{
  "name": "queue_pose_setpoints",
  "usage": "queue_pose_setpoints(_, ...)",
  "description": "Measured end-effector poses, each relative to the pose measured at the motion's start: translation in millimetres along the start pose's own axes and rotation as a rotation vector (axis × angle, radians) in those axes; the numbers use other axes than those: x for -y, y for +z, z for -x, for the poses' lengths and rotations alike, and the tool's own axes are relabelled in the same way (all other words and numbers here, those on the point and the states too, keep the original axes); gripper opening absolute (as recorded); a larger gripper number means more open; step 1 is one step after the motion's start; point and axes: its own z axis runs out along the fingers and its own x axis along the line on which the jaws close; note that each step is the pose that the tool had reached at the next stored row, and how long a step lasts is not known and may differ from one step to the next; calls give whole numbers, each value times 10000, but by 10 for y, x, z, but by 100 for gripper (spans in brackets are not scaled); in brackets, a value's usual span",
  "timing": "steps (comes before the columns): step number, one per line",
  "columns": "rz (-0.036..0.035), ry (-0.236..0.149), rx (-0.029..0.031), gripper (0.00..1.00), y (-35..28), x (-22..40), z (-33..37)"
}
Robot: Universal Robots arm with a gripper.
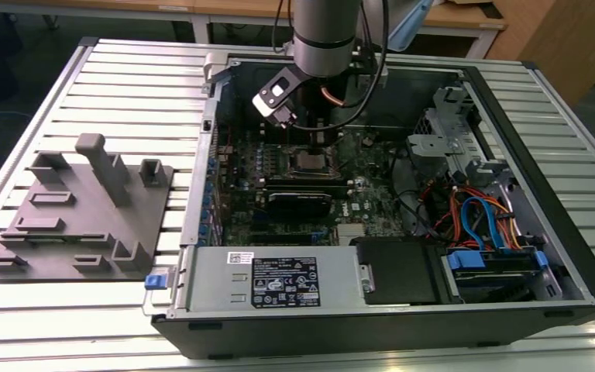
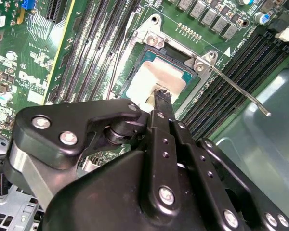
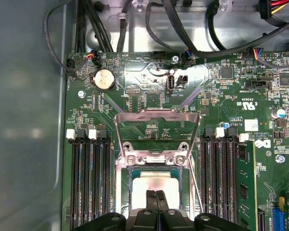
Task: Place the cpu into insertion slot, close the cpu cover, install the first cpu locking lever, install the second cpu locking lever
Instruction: 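Close the cpu cover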
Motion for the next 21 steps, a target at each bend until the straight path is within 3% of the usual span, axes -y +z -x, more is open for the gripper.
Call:
queue_pose_setpoints(5, -29, -2, 1, 11, -11, -4, 0)
queue_pose_setpoints(9, -199, 5, 3, 11, -27, -16, -1)
queue_pose_setpoints(11, -243, 8, 2, 11, -67, -20, -2)
queue_pose_setpoints(21, -245, 7, 2, 11, -320, -36, -10)
